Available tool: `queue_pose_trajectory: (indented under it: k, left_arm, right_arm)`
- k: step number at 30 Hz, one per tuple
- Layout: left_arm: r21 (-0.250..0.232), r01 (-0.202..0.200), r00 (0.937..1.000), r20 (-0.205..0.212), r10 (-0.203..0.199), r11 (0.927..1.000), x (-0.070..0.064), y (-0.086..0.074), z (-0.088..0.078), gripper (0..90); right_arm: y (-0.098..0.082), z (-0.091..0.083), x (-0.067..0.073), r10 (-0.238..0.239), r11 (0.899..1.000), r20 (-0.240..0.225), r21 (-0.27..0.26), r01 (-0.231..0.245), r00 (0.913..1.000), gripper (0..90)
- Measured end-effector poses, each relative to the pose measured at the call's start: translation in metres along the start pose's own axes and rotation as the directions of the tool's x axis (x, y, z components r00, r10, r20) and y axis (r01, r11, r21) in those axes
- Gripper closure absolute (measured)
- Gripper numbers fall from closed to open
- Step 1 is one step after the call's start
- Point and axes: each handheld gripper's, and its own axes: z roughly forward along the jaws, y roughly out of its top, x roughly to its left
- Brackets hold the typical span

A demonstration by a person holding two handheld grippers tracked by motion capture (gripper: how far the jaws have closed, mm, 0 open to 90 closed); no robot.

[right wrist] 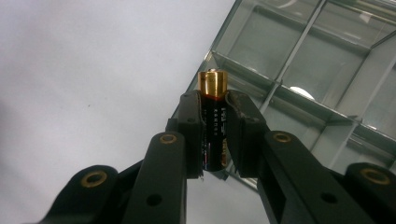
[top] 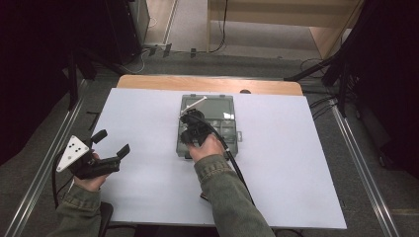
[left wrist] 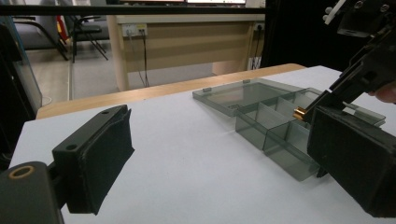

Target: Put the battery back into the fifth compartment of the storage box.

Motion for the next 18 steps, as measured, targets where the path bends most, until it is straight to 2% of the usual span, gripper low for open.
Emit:
queue_pose_trajectory:
  k: [2,7,14,15,16,18]
  left_arm:
    - [0.001,0.0,1.0,0.0,0.0,1.0,0.0,0.0,0.0,7.0]
    - [0.0,-0.001,0.9999,0.012,0.001,1.0,-0.002,0.001,-0.001,7.1]
    - [0.0,0.0,0.9999,0.014,0.0,1.0,-0.003,0.0,0.0,7.0]
    - [-0.001,0.0,0.9999,0.014,0.0,1.0,-0.003,0.0,0.0,7.0]
    - [0.0,-0.001,0.9999,0.014,0.001,1.0,-0.003,0.0,0.0,7.0]
    - [0.008,-0.003,0.9999,0.015,0.003,1.0,-0.003,0.0,0.001,7.0]
  right_arm:
    - [0.002,0.003,0.001,0.016,1.0,-0.006,-0.002,-0.016,0.9999,77.6]
    - [0.003,0.008,0.0,0.021,1.0,-0.033,-0.013,-0.022,0.9992,77.6]
    - [0.003,0.012,-0.005,0.082,0.997,-0.046,-0.014,-0.082,0.9956,77.4]
    - [0.002,0.013,-0.006,0.093,0.995,-0.048,-0.014,-0.094,0.9945,76.1]
    - [0.002,0.014,-0.008,0.111,0.994,-0.059,-0.012,-0.112,0.9921,67.7]
    - [0.002,0.015,-0.009,0.13,0.991,-0.079,-0.008,-0.131,0.9884,64.2]
